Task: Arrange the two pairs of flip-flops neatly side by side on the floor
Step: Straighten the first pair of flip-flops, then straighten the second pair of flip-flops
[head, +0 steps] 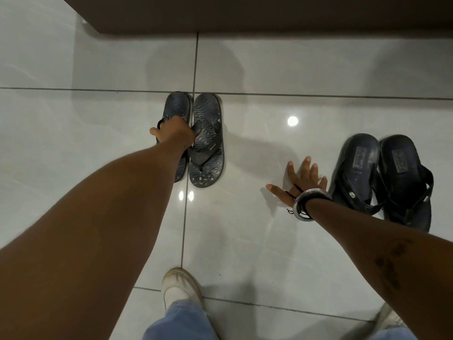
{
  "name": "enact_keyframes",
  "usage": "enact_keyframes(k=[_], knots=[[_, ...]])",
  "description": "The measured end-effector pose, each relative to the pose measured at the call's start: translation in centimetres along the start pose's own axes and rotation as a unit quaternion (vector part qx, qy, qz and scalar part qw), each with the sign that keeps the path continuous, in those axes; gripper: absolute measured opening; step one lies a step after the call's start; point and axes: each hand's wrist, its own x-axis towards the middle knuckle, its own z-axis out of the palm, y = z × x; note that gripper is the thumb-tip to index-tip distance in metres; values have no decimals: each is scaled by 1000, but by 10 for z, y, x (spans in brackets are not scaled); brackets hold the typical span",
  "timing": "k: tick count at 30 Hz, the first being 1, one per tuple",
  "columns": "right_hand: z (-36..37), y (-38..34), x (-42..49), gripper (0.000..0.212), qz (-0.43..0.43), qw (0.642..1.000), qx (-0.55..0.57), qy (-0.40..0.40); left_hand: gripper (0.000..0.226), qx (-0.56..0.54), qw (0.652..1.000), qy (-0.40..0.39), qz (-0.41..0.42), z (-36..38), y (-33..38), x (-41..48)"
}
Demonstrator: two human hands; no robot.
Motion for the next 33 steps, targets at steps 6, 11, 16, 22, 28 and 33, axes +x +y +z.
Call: enact_keyframes(k=[6, 11, 16, 22, 28, 33], knots=[[0, 1, 0, 106, 0, 1000, -7, -7, 44, -22, 999, 14, -25, -5, 3, -11], [-22, 10, -5, 101, 6, 999, 22, -34, 56, -11, 996, 91, -18, -13, 23, -42], [-50, 43, -11, 78, 49, 991, 64, 103, 72, 6, 968, 101, 228, 18, 93, -96], [-56, 135, -22, 57, 240, 957, 66, 151, 88, -5, 956, 14, 292, 67, 179, -155], [-39, 175, -26, 11, 264, 954, 99, 98, 90, 34, 945, -78, 315, 117, 208, -175], [-28, 183, -16, 15, 237, 957, 111, 124, 93, 42, 951, -66, 299, 144, 210, -178]])
